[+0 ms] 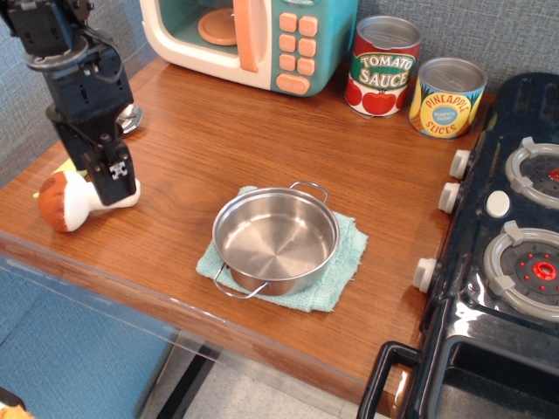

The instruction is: Pick up mushroom and put it inside of the pot.

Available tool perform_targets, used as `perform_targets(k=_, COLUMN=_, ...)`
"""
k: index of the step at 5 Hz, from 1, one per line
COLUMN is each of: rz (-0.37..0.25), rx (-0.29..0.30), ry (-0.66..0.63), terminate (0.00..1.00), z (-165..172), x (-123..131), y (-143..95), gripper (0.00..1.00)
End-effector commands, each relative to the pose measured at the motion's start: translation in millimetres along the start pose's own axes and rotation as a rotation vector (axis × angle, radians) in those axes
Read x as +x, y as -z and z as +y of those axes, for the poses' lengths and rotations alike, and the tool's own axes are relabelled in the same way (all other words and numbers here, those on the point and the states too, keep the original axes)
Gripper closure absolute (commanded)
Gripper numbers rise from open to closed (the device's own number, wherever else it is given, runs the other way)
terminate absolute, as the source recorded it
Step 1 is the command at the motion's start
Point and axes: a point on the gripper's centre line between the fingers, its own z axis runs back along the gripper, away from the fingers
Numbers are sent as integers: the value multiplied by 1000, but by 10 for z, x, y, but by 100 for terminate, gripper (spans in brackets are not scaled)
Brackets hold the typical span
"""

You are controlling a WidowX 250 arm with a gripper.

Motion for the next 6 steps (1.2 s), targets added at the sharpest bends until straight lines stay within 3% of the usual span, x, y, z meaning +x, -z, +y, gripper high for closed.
perform_targets(k=1, rz=4, rx=18, ry=14, terminate=0, z=328, x=-147, y=-23, gripper=0)
perform_targets(k=3, rz=29, rx=6, ry=-53, terminate=0, z=445, x=-463, y=58, gripper=0)
perform_targets(k=6, rz=96, rx=21, ry=-77, terminate=0, z=457, x=-329, y=282, gripper=0)
